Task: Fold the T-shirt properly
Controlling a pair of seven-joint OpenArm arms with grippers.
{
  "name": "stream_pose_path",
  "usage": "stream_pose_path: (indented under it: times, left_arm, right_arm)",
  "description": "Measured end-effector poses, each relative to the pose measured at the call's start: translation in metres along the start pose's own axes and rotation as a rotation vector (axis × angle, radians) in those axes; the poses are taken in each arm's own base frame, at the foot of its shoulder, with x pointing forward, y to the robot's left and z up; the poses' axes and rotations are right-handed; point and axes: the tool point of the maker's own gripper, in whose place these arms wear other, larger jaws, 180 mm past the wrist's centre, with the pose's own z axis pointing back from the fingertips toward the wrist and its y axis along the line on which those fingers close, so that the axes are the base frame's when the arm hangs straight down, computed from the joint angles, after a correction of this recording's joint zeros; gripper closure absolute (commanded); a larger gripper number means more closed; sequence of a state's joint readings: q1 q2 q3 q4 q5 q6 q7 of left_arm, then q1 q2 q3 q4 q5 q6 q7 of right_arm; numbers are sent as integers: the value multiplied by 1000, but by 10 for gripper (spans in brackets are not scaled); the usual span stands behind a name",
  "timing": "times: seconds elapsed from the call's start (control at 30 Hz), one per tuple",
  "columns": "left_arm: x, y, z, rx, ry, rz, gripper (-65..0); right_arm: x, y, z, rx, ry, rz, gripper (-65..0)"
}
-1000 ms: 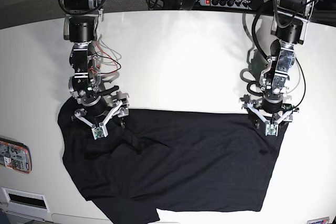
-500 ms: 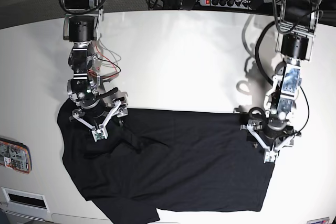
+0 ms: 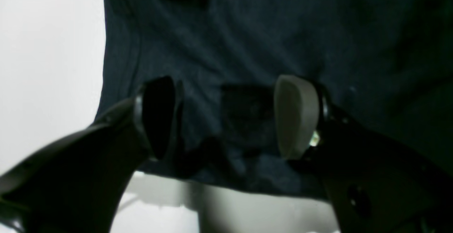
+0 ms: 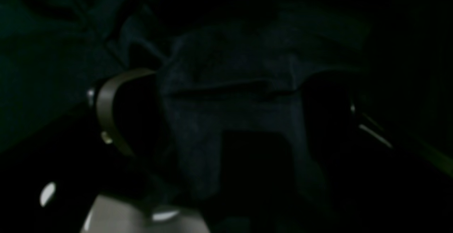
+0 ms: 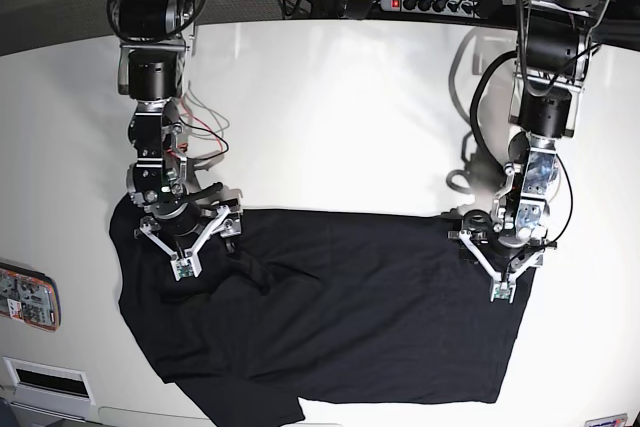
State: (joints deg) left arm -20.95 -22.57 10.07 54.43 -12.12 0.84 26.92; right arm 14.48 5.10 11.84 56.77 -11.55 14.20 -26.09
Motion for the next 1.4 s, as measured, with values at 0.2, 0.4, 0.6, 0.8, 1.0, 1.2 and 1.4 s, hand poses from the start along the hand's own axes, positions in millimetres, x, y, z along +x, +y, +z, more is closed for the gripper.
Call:
stream_pose_path:
  times: [0.2, 0.4, 0.6, 0.8, 1.0, 1.2, 1.4]
  left_arm:
    - [-26, 8, 4, -14, -27, 34, -419]
    - [-41, 14, 8, -61, -22, 150, -419]
    - [-50, 12, 10, -56, -29, 151, -419]
    - [-60, 6, 20, -65, -64, 144, -419]
    - [-65, 9, 24, -71, -56, 132, -419]
    - [-66, 9, 24, -71, -56, 132, -419]
    - [-66, 9, 24, -71, -55, 132, -419]
  right_arm:
    - [-1, 0, 0, -1, 6, 0, -616]
    - [-7, 6, 1, -21, -17, 71, -616]
    - [-5, 7, 12, -53, -5, 176, -616]
    - [-17, 12, 25, -62, -23, 181, -616]
    - [-18, 12, 26, -55, -16, 184, -616]
    - [-26, 23, 21, 66, -50, -61, -617]
    - [-28, 22, 23, 167, -101, -135, -617]
